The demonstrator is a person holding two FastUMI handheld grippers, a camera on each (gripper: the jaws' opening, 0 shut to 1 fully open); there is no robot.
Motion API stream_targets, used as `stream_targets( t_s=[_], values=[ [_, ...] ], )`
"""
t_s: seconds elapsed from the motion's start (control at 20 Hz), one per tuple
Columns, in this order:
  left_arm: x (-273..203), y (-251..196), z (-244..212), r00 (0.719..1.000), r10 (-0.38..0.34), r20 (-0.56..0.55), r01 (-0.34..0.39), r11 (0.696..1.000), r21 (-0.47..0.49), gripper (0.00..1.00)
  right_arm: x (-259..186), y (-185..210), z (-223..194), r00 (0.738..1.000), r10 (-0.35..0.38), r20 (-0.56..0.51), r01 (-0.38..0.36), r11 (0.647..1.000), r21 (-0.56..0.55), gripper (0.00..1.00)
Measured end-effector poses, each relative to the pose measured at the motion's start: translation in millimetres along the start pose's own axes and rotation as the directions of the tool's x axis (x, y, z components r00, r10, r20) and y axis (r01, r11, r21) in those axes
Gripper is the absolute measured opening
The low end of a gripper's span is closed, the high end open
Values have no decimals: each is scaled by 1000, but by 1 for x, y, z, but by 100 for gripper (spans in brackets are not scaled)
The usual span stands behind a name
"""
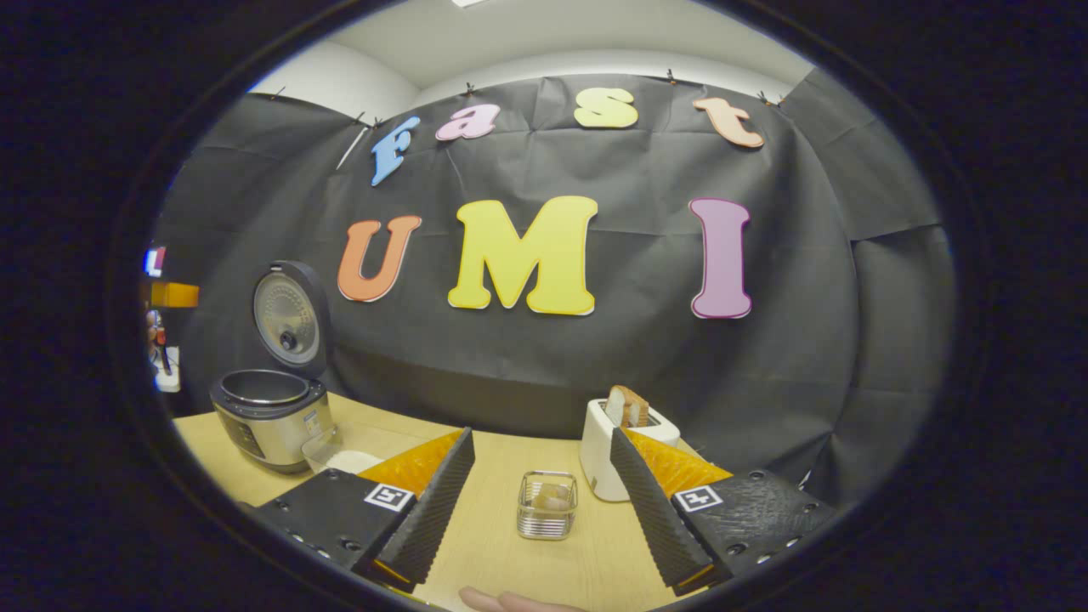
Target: Close the left gripper, press the button to open the rice cooker; take a wooden spoon from the chopstick holder with the right hand, scoop a spoonful of rice and pour it into the rice cooker, then put the wooden spoon back into the chopstick holder.
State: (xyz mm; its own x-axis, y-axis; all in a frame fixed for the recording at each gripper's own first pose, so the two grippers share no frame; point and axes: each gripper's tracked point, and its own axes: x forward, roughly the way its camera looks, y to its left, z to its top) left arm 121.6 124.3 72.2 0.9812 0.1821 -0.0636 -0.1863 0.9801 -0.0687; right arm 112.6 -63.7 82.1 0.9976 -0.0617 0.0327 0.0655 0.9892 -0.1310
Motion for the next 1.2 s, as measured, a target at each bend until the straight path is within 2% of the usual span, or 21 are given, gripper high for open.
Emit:
stream_targets(
  t_s=[0.15, 0.35, 0.55, 0.8, 1.05, 1.15, 1.2],
  values=[
    [24, 3, 34, 999, 23, 46, -23, 1000, 15, 99, -11, 7, -2, 1000, 25, 2, -25, 1000, -4, 95],
    [48, -7, 86, 996, 11, 91, -8, 1000, -26, 99, -20, 9, -6, 999, 42, 6, -42, 999, 16, 95],
    [75, -9, 132, 987, 21, 162, -19, 1000, -19, 99, -33, -9, -6, 999, 5, 37, -5, 1000, 1, 95],
    [119, -10, 157, 982, 42, 185, -29, 997, -75, 98, -43, -13, -8, 999, 14, 50, -14, 1000, 12, 95],
    [173, 1, 148, 972, 86, 218, -80, 996, -37, 99, -53, -8, -15, 998, 21, 58, -19, 999, -40, 96],
    [190, -1, 152, 967, 66, 245, -59, 998, -33, 99, -58, 0, -18, 998, 41, 57, -38, 997, -68, 96],
    [196, -3, 155, 965, 51, 259, -45, 999, -27, 94, -59, 3, -18, 997, 48, 63, -43, 996, -81, 95]
  ],
)
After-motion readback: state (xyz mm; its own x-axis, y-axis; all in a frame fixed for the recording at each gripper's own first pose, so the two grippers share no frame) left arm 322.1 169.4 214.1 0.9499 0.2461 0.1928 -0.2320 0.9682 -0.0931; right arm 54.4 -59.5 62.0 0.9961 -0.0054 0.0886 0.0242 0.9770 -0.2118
